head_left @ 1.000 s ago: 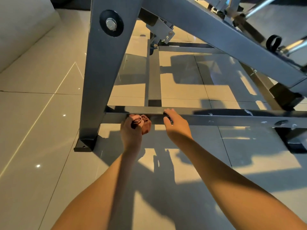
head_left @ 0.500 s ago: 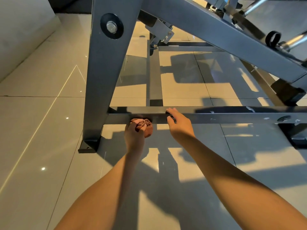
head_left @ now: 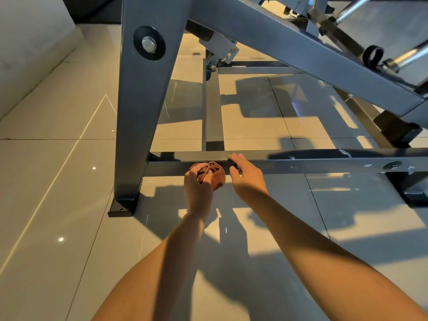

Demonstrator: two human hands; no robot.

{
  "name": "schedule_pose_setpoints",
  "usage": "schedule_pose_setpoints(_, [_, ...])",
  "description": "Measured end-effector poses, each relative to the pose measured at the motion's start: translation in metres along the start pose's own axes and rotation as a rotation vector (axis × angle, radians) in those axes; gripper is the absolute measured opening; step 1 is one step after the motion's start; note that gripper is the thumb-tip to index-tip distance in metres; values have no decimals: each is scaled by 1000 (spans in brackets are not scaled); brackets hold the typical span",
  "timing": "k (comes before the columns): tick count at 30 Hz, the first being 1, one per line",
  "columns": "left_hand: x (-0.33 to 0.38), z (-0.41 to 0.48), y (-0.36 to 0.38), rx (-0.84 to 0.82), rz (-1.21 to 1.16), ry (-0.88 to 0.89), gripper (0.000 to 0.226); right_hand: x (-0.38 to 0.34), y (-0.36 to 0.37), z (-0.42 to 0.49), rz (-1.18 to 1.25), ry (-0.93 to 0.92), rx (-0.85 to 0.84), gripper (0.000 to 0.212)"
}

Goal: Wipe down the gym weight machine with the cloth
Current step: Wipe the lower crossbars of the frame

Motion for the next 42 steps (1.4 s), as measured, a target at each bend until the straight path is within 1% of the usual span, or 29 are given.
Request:
schedule_pose_setpoints(2, [16, -6, 11, -56, -27, 69, 20, 0, 0, 1, 8, 11, -2, 43])
schedule_pose_setpoints(4, [35, -12, 22, -193, -36, 158, 22, -1, -1, 1, 11, -5, -2, 42])
schedule_pose_setpoints(5, [40, -13, 25, -234, -39, 171, 23, 0, -1, 3, 8, -11, 1, 41])
schedule_pose_setpoints(6, [42, -11, 25, -242, -53, 154, 25, 0, -2, 3, 9, -14, 5, 41])
schedule_pose_setpoints(8, [43, -10, 20, -204, -79, 103, 26, 0, -3, 3, 26, -3, 5, 41])
schedule_pose_setpoints(11, [52, -9, 14, -159, -68, 146, 30, -5, -3, -1, 84, -34, -14, 42])
schedule_pose_setpoints(12, [58, -8, 16, -173, -82, 155, 33, -7, -5, -3, 141, -45, -23, 42])
schedule_pose_setpoints(14, [70, -6, 30, -270, -172, 138, 35, -9, -13, -3, 252, -61, -11, 39])
schedule_pose_setpoints(16, [82, -5, 49, -389, -242, 141, 39, -6, -30, 0, 295, -60, 76, 33])
schedule_pose_setpoints(18, [91, -12, 64, -506, -243, 234, 42, 2, -55, 6, 267, -16, 222, 30])
schedule_pose_setpoints(19, [91, -15, 69, -519, -195, 308, 42, 9, -69, 9, 275, 12, 298, 28])
schedule_pose_setpoints(21, [87, -17, 80, -479, -25, 421, 40, 21, -95, 12, 361, 43, 418, 25])
schedule_pose_setpoints(22, [86, -18, 84, -479, 66, 421, 39, 27, -103, 15, 330, 26, 460, 25])
schedule_pose_setpoints(23, [84, -20, 89, -498, 152, 426, 39, 29, -105, 19, 231, -6, 467, 26])
schedule_pose_setpoints(24, [86, -22, 95, -516, 208, 470, 38, 30, -99, 24, 73, -64, 412, 26])
schedule_pose_setpoints(26, [84, -25, 103, -534, 258, 524, 38, 34, -79, 33, -160, -157, 241, 29])
schedule_pose_setpoints(27, [81, -26, 106, -528, 278, 522, 39, 40, -71, 37, -229, -193, 196, 32])
schedule_pose_setpoints(29, [79, -27, 108, -529, 354, 533, 38, 56, -73, 43, -296, -234, 173, 34])
schedule_pose_setpoints(31, [78, -29, 111, -546, 409, 576, 40, 75, -91, 45, -323, -229, 233, 38])
schedule_pose_setpoints(32, [78, -30, 111, -550, 417, 576, 42, 86, -105, 45, -309, -191, 311, 38])
schedule_pose_setpoints(34, [76, -28, 111, -555, 414, 520, 43, 108, -136, 42, -227, -80, 525, 39])
schedule_pose_setpoints(35, [73, -27, 111, -550, 400, 479, 43, 111, -146, 36, -191, -32, 571, 41])
schedule_pose_setpoints(36, [73, -27, 110, -542, 385, 442, 43, 110, -148, 33, -162, 17, 539, 45])
schedule_pose_setpoints(38, [76, -29, 111, -520, 364, 406, 42, 96, -130, 33, -177, 42, 383, 52])
schedule_pose_setpoints(39, [78, -30, 112, -516, 351, 396, 41, 84, -115, 32, -222, 5, 295, 53])
schedule_pose_setpoints(40, [83, -32, 114, -520, 340, 394, 40, 72, -99, 31, -268, -83, 234, 53])
schedule_pose_setpoints(41, [86, -34, 114, -529, 334, 394, 39, 67, -86, 31, -306, -177, 203, 50])
schedule_pose_setpoints(42, [88, -36, 115, -543, 348, 406, 39, 68, -83, 32, -326, -218, 178, 46])
Point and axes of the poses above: each hand's wrist, its own z-axis towards the middle knuckle, its own y-axis out of the palm, x = y × z, the point moved 5 cm from there along z, towards the middle knuckle, and after that the axes turned 8 degrees about y, right-handed, at the moved point
